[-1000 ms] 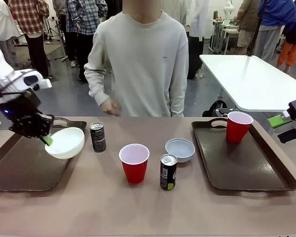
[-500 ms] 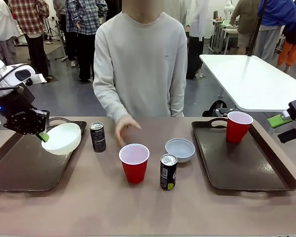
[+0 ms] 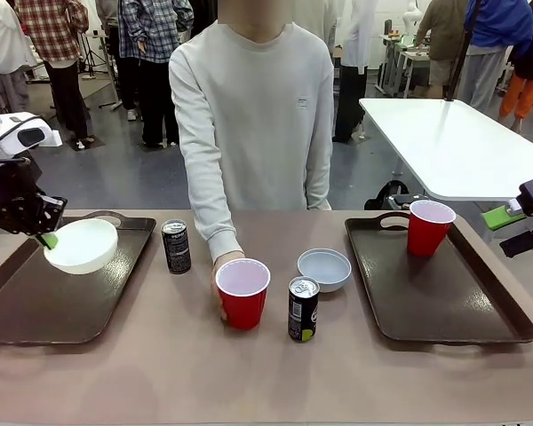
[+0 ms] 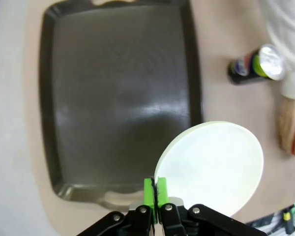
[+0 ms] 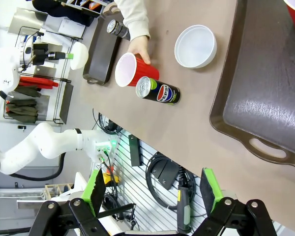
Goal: Prepare tableware on both trays.
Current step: Pick up a Picnic Bowl from the table and place it on a Handle tray.
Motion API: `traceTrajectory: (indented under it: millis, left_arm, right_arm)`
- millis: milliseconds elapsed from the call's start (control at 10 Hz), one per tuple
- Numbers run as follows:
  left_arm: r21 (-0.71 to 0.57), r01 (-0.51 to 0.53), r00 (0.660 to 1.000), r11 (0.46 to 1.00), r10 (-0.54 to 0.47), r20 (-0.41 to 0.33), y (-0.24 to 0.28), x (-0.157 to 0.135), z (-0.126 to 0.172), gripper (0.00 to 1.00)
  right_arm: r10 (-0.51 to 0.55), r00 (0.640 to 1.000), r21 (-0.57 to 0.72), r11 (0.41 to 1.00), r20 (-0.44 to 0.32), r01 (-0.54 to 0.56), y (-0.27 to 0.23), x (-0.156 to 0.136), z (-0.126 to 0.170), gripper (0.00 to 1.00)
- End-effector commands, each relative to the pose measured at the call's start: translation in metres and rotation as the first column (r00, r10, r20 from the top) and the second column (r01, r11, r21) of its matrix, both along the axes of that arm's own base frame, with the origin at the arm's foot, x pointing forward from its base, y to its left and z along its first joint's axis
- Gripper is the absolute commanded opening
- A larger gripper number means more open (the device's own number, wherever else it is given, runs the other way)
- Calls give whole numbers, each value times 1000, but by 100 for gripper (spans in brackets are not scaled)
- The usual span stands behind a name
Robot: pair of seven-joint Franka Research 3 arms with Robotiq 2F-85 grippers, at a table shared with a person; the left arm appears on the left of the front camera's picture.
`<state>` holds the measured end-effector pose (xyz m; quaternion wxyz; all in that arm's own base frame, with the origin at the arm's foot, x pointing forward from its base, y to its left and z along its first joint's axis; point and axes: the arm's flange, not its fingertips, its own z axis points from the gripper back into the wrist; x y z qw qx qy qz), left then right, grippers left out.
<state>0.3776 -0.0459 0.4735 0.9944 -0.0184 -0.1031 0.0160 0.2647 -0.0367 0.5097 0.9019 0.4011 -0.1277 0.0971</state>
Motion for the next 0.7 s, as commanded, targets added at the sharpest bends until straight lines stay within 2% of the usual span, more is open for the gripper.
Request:
traceTrajectory:
  millis: [0, 300, 400, 500, 600]
  left_arm:
    - [75, -84, 996, 994, 86, -21, 7, 26, 3, 3]
    - [60, -133, 990, 989, 136, -43, 16, 58, -4, 3]
    - [-12, -224, 974, 975, 223, -44, 15, 64, -4, 3]
    - [46, -91, 995, 995, 92, -32, 19, 43, -4, 3]
    - [46, -91, 995, 995, 92, -32, 19, 43, -4, 3]
  right_arm:
    - [6, 1000, 9, 1000, -10, -6, 0, -1, -1, 100]
    - [6, 1000, 9, 1000, -10, -6, 0, -1, -1, 100]
    - [6, 1000, 9, 1000, -10, -6, 0, -1, -1, 100]
    - [6, 1000, 9, 1000, -10, -6, 0, -1, -1, 100]
    - [6, 1000, 9, 1000, -10, -6, 0, -1, -1, 100]
